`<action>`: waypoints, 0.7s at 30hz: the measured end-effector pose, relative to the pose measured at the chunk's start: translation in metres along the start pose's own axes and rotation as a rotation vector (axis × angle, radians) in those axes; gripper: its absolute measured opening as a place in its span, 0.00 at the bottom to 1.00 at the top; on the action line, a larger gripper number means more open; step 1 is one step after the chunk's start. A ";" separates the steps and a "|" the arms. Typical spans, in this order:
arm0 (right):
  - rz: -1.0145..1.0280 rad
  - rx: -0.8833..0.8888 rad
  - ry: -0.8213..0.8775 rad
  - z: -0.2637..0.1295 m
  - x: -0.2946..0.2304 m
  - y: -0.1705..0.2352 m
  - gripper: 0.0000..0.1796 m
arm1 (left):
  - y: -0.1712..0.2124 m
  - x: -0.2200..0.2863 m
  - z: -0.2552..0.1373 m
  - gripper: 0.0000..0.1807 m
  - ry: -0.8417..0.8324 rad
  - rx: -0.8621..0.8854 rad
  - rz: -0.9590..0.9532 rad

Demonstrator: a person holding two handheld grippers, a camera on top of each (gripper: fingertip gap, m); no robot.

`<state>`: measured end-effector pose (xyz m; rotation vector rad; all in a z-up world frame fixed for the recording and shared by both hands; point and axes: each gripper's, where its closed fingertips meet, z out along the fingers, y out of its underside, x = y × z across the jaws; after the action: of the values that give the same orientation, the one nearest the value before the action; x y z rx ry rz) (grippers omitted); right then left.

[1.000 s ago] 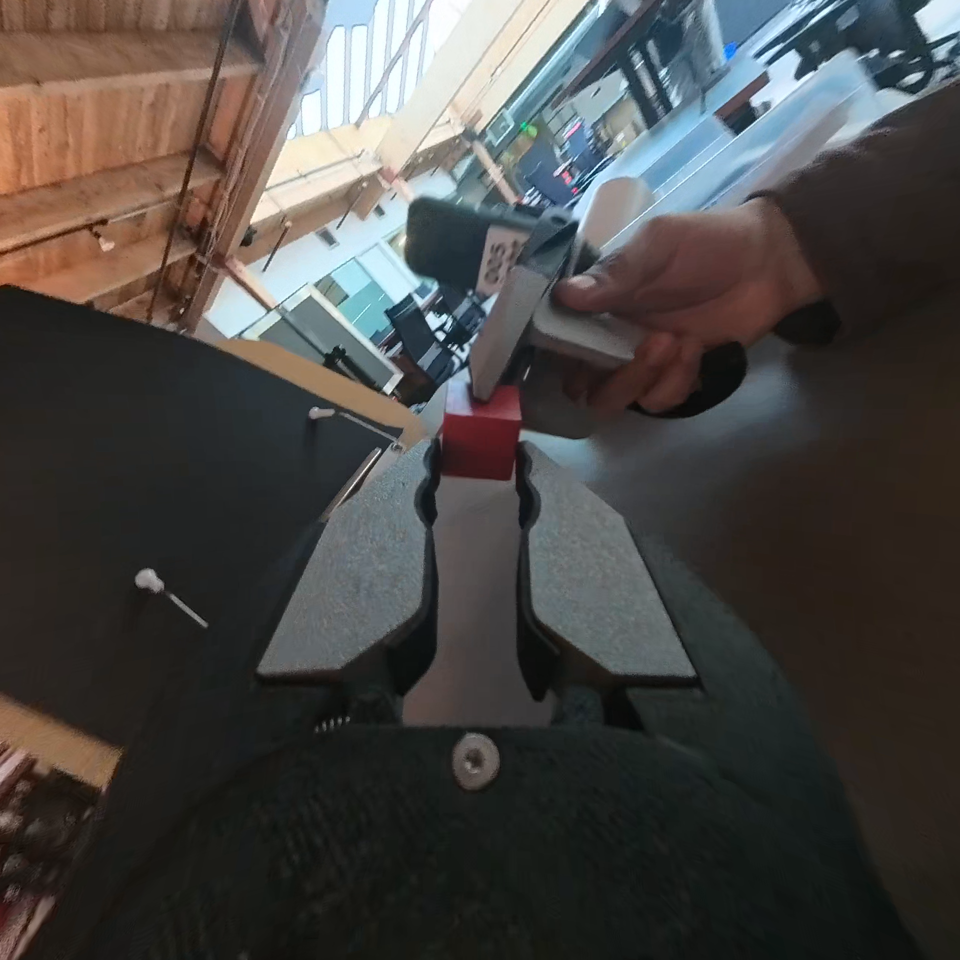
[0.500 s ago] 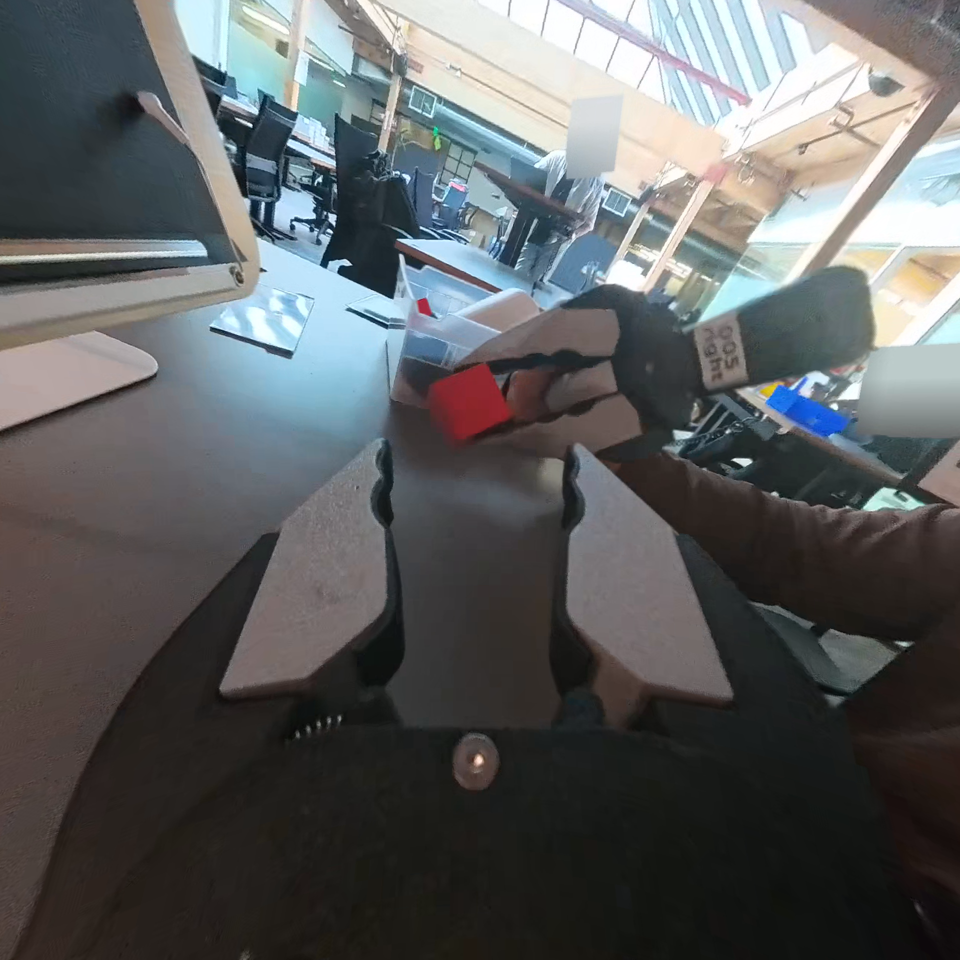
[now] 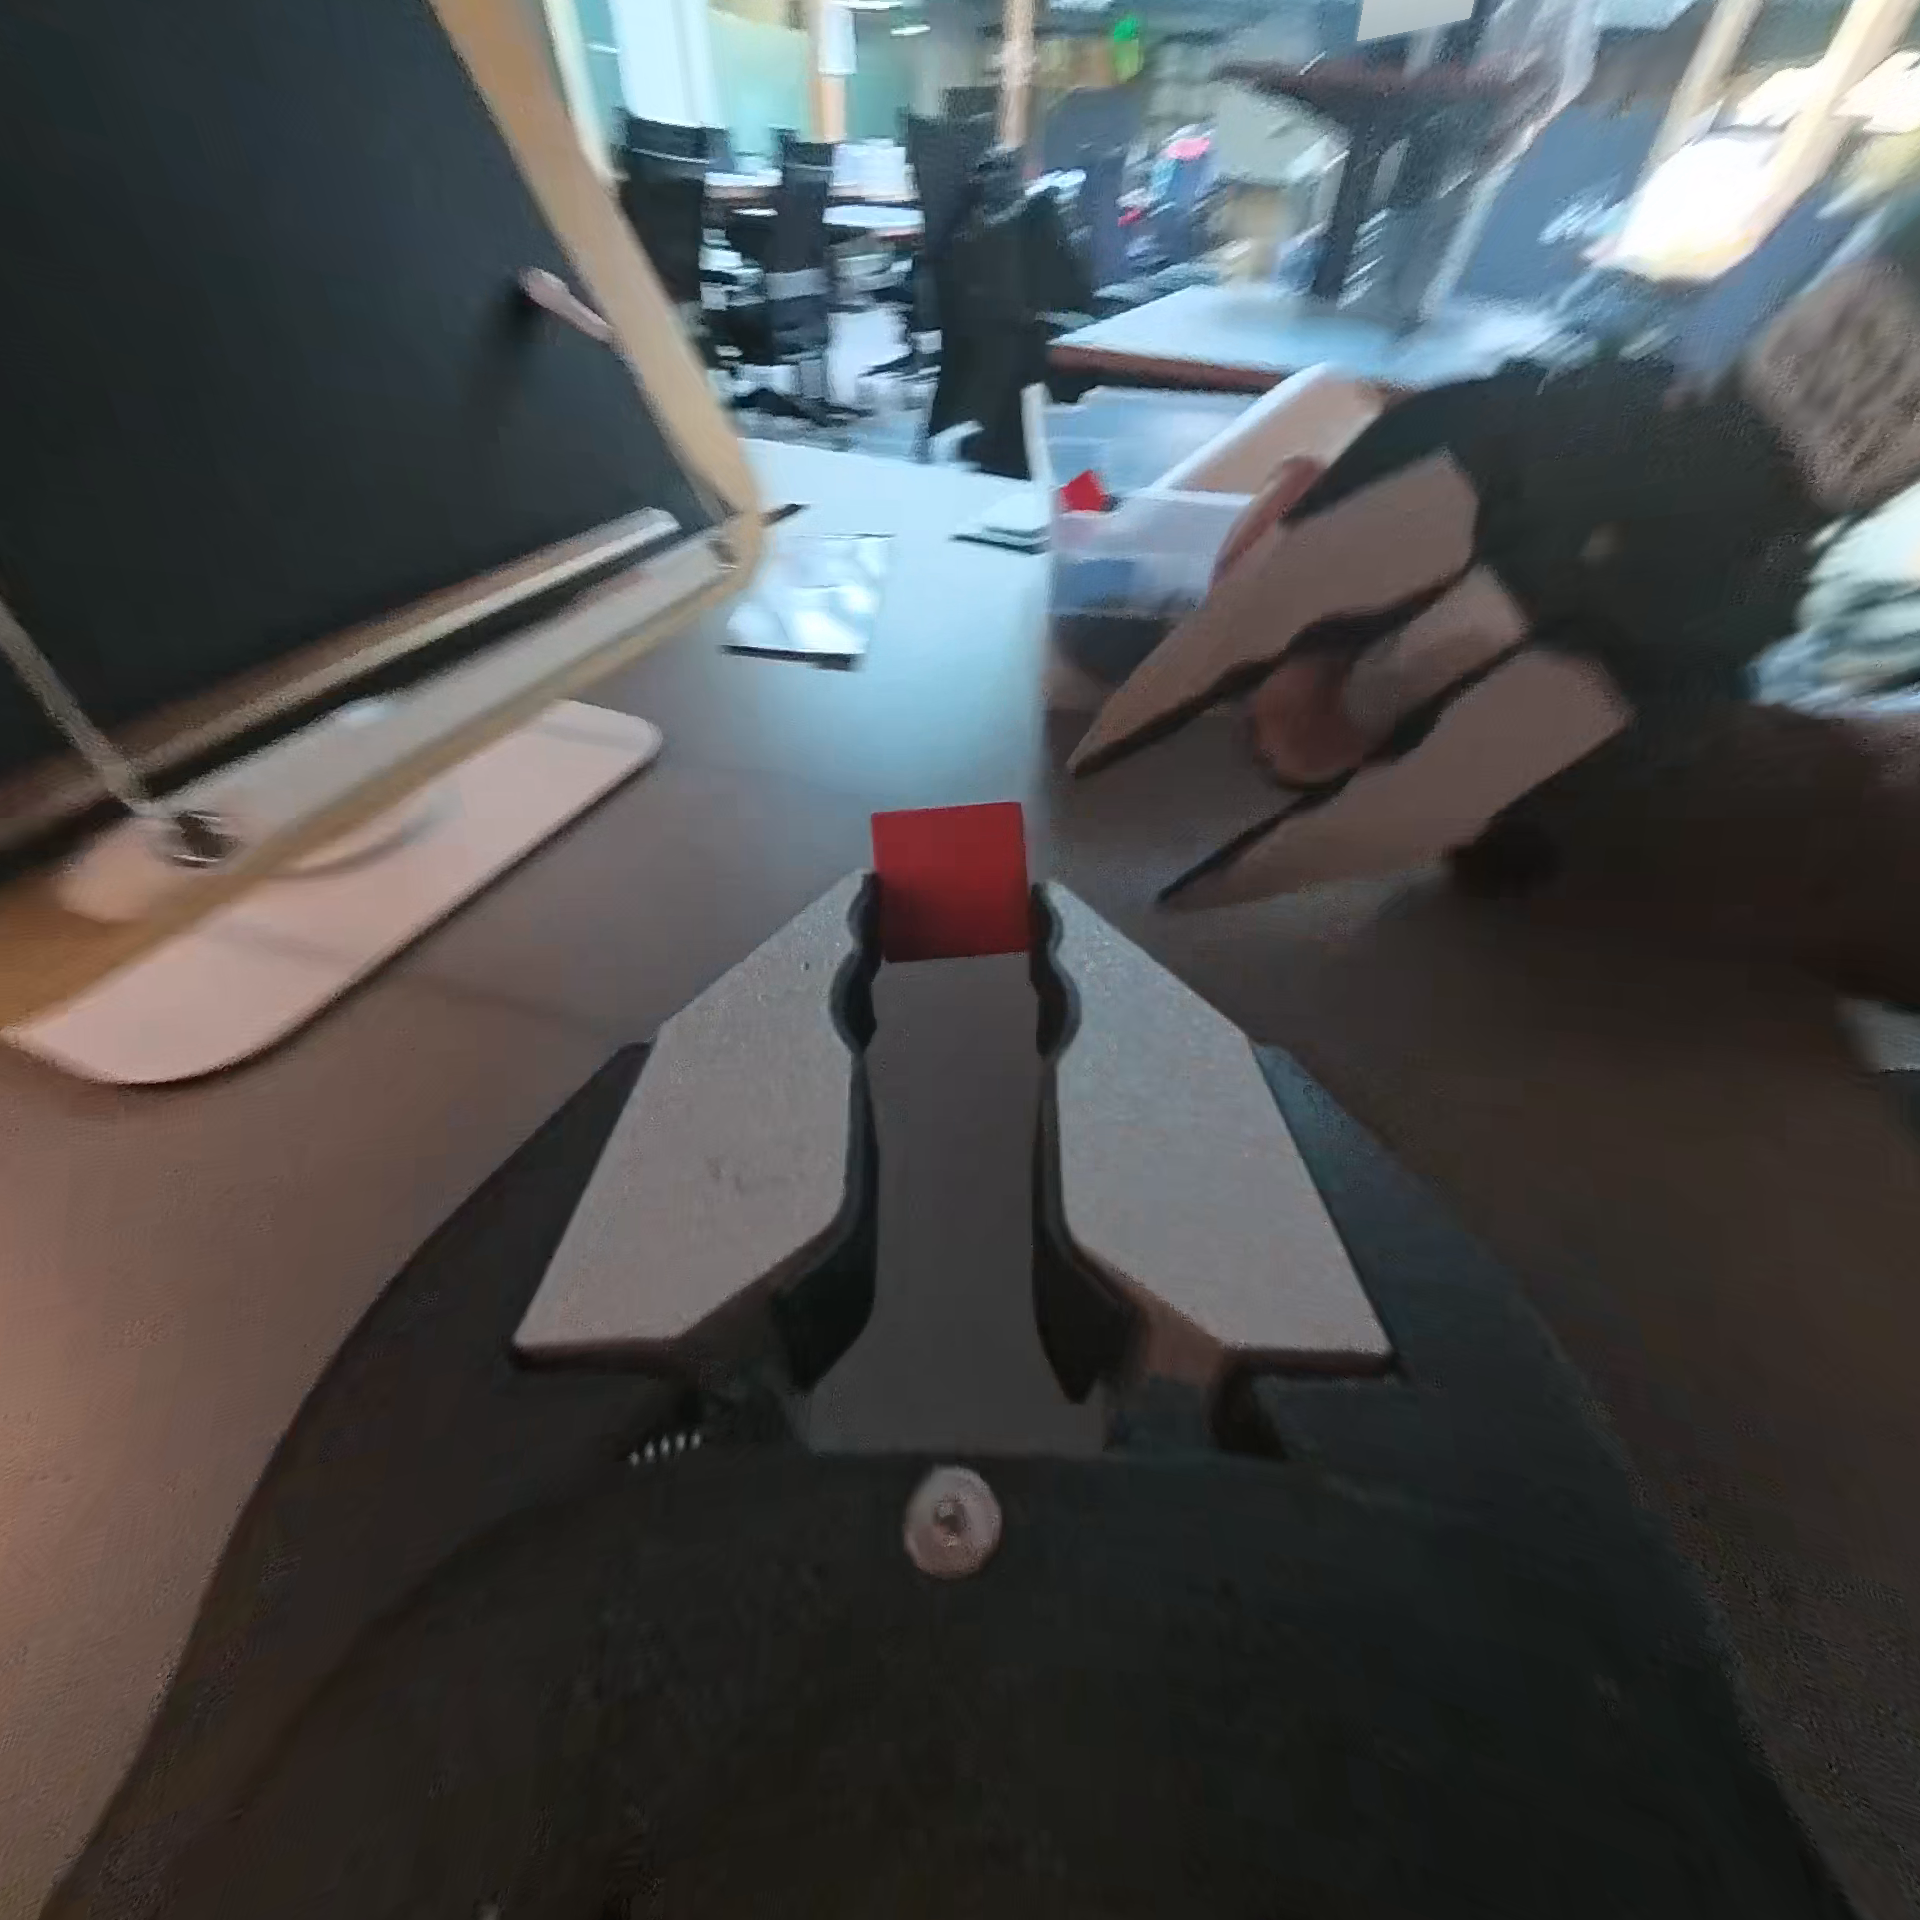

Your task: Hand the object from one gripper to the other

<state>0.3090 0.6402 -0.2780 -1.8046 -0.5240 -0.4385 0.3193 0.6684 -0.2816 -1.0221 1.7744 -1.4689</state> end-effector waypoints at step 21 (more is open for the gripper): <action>1.253 0.328 -0.593 -0.005 0.022 -0.011 0.14 | -0.006 0.019 0.009 0.20 -0.337 -0.071 0.846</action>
<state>0.3206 0.6415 -0.2558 -1.5698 0.2087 0.9964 0.3183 0.6470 -0.2771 -0.4036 1.6914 -0.6668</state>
